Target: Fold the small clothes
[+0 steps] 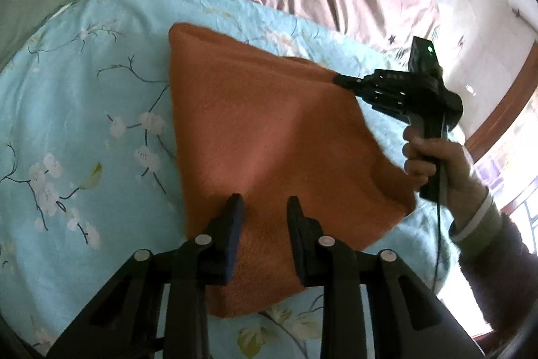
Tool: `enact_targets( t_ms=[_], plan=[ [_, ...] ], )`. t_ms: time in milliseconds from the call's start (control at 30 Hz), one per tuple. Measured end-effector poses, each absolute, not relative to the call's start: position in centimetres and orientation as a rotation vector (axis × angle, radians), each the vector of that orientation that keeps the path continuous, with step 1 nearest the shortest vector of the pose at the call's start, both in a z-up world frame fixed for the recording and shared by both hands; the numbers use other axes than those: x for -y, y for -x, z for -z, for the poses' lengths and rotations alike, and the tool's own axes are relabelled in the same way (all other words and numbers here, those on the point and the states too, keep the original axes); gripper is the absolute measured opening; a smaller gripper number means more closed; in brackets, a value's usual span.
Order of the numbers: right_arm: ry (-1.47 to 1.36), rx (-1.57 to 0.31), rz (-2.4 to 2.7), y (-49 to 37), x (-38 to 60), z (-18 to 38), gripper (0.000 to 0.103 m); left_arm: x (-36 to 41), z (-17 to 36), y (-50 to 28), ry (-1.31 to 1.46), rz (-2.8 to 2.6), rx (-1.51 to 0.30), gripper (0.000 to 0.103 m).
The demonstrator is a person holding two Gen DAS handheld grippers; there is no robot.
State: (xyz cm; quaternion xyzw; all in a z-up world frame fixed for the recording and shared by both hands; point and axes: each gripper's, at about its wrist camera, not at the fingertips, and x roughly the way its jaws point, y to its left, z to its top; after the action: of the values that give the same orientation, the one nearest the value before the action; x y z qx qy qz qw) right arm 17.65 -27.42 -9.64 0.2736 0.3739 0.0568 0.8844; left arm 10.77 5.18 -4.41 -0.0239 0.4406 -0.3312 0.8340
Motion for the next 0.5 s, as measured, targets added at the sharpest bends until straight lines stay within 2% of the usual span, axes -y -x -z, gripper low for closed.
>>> enact_targets(
  t_ms=[233, 367, 500],
  plan=[
    [-0.549, -0.814, -0.077, -18.1, 27.2, 9.5, 0.016, -5.4, 5.8, -10.9, 0.089, 0.690, -0.947, 0.021],
    [-0.507, -0.717, -0.085, -14.1, 25.8, 5.4, 0.016, -5.9, 5.2, -10.6, 0.130, 0.684, -0.956, 0.021],
    [-0.462, -0.729, -0.215, -10.5, 21.9, 4.9, 0.016, -6.4, 4.1, -9.9, 0.128, 0.675, -0.936, 0.021]
  ],
)
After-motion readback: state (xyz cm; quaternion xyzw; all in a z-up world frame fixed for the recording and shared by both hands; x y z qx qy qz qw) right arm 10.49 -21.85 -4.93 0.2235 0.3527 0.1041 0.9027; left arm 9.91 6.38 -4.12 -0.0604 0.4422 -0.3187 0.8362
